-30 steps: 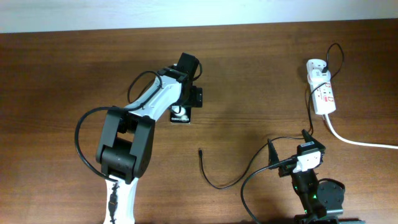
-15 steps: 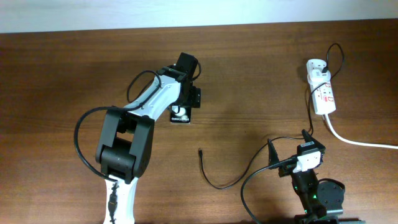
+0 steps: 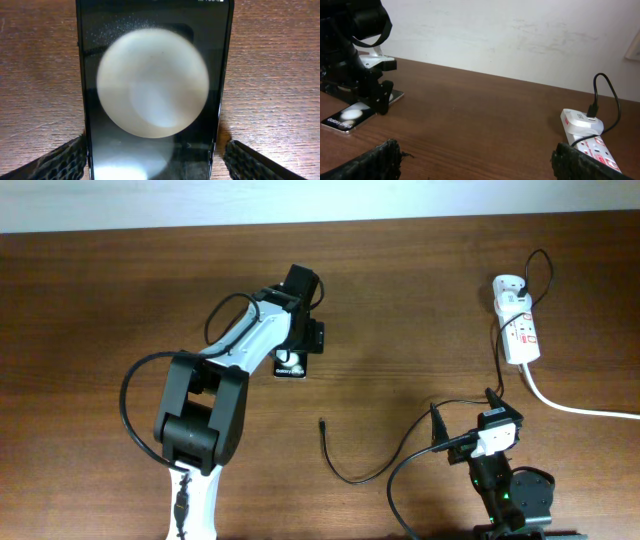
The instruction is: Plug charger to phone and switch on socket
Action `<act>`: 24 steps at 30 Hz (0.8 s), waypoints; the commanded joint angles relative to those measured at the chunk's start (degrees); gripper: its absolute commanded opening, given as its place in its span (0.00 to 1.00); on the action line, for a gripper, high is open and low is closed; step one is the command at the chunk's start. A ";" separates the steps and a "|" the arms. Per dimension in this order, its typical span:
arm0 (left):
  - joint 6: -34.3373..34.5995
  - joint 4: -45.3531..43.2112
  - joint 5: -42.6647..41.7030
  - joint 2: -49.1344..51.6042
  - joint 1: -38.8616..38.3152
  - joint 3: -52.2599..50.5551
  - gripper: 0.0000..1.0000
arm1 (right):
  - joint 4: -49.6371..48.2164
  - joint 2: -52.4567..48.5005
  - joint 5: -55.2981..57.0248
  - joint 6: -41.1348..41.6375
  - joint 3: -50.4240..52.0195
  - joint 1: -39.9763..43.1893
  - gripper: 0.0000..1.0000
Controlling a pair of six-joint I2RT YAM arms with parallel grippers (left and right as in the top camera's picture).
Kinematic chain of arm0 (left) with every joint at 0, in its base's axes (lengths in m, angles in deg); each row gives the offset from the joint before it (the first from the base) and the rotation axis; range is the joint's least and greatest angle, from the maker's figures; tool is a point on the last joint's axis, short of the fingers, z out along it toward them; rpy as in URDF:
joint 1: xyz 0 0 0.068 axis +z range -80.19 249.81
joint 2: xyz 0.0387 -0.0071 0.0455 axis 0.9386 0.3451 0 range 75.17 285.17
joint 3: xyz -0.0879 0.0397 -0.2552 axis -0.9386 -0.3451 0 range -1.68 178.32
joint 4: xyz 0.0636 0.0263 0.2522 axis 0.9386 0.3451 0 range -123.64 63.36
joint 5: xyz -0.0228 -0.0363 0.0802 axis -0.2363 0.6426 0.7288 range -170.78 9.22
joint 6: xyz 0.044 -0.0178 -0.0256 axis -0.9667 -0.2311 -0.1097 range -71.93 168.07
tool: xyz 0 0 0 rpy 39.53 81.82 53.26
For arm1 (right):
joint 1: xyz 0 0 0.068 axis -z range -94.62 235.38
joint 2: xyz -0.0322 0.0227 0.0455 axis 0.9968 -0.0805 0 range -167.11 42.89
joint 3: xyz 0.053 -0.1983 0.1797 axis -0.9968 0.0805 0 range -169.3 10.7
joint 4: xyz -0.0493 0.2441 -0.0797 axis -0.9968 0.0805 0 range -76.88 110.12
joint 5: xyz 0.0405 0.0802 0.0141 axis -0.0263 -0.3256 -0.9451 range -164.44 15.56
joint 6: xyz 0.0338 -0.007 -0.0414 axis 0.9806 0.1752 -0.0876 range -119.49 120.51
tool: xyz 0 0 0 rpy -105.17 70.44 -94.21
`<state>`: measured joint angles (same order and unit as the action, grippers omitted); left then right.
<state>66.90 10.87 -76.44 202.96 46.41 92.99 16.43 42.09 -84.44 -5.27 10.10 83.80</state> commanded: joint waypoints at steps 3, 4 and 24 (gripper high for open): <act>-0.50 1.42 -3.08 5.38 0.20 -2.58 0.94 | 0.35 0.44 0.13 0.22 0.28 0.00 0.99; -0.50 1.44 -3.08 5.38 0.20 -2.58 0.95 | 0.35 0.44 0.13 0.22 0.28 0.00 0.99; -0.50 1.55 -3.10 5.38 0.20 -2.58 0.94 | 0.35 0.44 0.13 0.20 0.28 0.00 0.99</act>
<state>66.65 11.11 -76.51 203.00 46.37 93.10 16.43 42.09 -84.44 -5.27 10.10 83.80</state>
